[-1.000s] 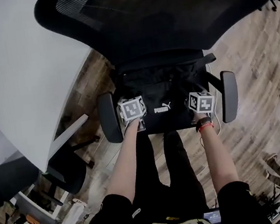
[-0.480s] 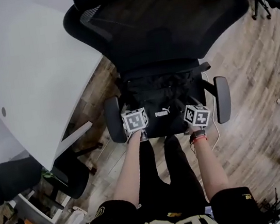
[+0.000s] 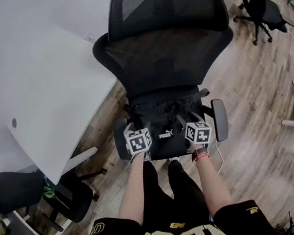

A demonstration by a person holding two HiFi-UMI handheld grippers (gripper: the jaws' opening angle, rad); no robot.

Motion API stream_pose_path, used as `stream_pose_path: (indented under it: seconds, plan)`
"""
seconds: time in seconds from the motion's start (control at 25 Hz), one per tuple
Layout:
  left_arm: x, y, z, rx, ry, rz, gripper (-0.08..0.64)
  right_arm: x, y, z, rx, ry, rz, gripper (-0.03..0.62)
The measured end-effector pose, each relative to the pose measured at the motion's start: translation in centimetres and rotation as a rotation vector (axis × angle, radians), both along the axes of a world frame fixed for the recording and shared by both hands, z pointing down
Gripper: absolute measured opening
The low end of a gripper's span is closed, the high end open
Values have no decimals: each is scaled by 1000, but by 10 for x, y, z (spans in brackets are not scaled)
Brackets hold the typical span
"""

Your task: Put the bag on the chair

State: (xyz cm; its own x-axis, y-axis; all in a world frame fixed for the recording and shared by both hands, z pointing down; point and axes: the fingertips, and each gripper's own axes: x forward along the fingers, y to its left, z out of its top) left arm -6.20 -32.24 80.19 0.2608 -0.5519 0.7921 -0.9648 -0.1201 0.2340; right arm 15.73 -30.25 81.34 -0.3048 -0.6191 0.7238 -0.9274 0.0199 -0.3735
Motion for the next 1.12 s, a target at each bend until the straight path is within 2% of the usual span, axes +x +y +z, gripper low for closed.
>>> stream_pose_path:
  seconds: [0.12,0.28,0.52,0.68,0.88,1.12]
  plan:
    - [1,0,-37,48,12,4,321,2,1,-29,37,9,-11,282]
    - [6,-10,-94,149,35,12,321,4,-8,-76,110,25,-15,255]
    - [18,-23,-180,360,36,78,290,1,-24,-157,220,-3,32,232]
    - [13,-32,-233,474,30,93,273,-11,-40,-213,334,18,1,219]
    - [3,-40,-299,636,43,76,197,-11,-57,-294,506,112,1,170]
    - [-8,-46,-361,788,17,70,108,-21,-64,-362,664,154,-13,124]
